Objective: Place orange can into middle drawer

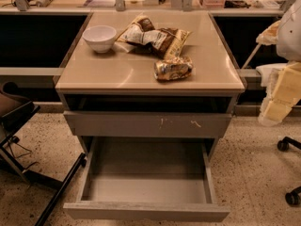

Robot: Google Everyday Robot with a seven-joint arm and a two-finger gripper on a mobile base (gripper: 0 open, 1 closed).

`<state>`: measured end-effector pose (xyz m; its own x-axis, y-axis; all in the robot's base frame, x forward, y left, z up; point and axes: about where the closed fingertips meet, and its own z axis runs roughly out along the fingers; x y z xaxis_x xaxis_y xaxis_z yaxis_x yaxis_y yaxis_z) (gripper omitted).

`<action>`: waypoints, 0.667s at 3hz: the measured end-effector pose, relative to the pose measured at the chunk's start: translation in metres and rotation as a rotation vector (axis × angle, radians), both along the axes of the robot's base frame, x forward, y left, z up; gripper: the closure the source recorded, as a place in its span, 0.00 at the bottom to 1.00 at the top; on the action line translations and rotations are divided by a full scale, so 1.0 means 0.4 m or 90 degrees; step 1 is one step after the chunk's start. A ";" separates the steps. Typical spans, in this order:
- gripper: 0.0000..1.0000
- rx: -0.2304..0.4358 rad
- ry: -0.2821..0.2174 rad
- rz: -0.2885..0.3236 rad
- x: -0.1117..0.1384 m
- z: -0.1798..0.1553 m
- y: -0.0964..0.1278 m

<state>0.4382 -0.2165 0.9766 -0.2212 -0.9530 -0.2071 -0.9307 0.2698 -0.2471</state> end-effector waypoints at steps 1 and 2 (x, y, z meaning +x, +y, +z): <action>0.00 0.000 0.000 0.000 0.000 0.000 0.000; 0.00 0.007 -0.008 -0.027 0.051 0.012 -0.038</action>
Offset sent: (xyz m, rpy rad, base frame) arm 0.0553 -0.0456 0.0098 0.0280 -0.0138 -0.1187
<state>0.4587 -0.2319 0.9816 -0.2581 -0.9407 -0.2203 -0.9153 0.3110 -0.2559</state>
